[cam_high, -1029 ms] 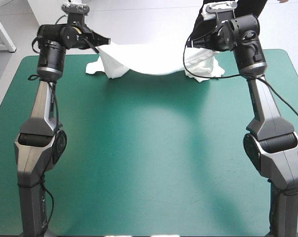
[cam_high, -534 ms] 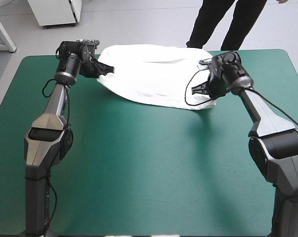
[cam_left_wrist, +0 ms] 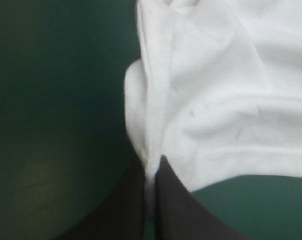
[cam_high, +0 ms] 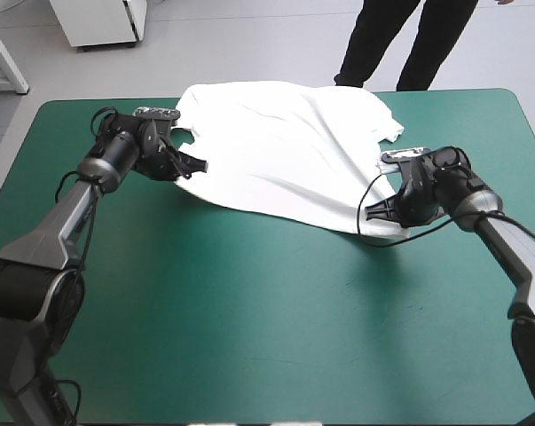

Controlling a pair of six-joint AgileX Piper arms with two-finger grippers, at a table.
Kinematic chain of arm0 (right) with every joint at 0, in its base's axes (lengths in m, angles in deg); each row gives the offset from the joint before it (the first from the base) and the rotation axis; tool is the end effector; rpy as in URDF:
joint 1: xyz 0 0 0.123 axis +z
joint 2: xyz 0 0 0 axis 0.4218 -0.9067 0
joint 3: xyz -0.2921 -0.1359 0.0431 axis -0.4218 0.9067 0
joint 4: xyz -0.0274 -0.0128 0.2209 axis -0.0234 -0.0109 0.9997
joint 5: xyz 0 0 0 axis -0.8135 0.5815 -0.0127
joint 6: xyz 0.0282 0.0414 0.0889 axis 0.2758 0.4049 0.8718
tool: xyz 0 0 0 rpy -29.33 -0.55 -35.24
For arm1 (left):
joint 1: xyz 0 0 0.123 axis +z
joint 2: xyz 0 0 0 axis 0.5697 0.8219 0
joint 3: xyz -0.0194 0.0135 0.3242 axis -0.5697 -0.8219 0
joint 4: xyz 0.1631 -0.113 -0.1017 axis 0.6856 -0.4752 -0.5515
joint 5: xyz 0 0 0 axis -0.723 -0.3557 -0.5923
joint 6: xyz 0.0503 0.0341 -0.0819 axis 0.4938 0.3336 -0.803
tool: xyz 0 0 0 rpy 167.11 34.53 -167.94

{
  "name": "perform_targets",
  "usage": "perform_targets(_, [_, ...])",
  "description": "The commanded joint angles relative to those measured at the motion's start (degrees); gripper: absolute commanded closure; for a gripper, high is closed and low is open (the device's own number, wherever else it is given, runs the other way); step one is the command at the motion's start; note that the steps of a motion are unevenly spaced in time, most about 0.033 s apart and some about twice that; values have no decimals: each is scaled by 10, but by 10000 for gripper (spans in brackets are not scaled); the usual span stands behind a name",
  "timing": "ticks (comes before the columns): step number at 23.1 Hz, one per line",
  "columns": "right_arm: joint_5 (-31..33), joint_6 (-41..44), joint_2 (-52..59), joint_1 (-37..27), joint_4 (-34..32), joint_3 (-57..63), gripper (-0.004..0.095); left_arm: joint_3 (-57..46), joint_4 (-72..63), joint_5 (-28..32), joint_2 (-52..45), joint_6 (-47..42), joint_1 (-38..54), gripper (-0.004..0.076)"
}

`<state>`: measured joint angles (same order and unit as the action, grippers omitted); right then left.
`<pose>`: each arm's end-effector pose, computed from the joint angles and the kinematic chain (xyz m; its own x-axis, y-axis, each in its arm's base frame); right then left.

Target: Fold the cloth

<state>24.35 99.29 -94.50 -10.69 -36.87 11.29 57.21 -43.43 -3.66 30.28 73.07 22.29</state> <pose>0.3178 0.0696 0.3150 -0.9208 -0.1373 -0.3652 -0.1223 0.9904 -0.0639 0.4052 -0.0866 0.3243 -0.8722 0.1165 -0.4750 0.1390 0.9902 -0.0124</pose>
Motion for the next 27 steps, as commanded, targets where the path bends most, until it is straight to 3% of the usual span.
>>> perform_targets(1, [-19,0,90,-3,-1,69,921,-141,-1,73,-145,-7,-1,746])
perform_targets(7, [-19,0,242,-1,47,253,921,-425,-8,95,-329,-33,-38,746])
perform_targets(12, [48,-1,347,-1,81,326,921,-578,-3,42,-492,-114,-108,746])
perform_targets(21, [133,-10,417,-1,133,366,920,-644,-6,-81,-668,-154,-123,746])
perform_targets(27, [141,-9,444,-1,156,392,921,-665,-31,-103,-712,-151,-123,746])
